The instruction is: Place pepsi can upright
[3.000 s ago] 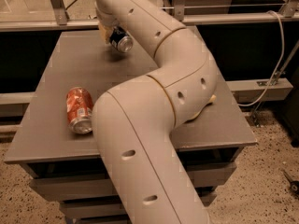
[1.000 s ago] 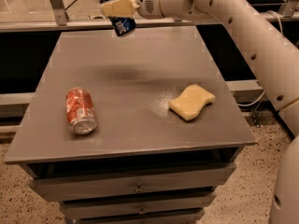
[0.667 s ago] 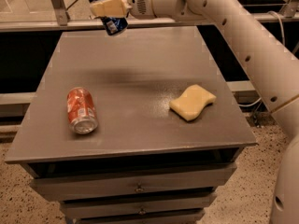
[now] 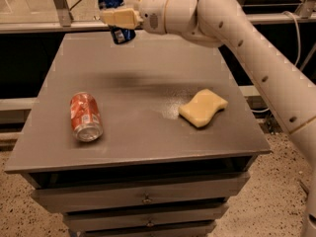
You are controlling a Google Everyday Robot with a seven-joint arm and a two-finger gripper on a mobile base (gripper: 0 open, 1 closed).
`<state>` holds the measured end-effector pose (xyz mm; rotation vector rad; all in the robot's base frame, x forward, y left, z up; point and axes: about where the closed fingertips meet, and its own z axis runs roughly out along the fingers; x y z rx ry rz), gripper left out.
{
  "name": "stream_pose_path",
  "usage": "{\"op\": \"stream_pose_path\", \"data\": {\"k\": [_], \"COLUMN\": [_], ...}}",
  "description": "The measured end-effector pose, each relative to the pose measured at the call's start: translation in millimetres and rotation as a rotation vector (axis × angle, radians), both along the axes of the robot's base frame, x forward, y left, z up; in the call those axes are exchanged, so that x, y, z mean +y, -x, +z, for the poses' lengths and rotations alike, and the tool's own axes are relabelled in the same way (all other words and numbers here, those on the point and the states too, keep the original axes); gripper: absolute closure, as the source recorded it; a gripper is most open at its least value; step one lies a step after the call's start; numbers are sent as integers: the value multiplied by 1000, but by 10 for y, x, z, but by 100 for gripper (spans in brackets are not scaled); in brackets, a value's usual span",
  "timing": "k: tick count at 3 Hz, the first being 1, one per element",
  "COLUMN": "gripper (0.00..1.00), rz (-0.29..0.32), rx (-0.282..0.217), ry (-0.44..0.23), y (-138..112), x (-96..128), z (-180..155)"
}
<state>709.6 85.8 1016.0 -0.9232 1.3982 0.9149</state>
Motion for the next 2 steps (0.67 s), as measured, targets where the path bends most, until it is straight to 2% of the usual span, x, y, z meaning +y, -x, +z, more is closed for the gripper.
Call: {"op": "stream_pose_path", "data": {"k": [1,2], "gripper": [100,100], "rz": [20,43], "rx": [-27,-33], "ry": [-63,-93], "y": [211,340], "x": [-44,-181], "z": [-349,-683]}}
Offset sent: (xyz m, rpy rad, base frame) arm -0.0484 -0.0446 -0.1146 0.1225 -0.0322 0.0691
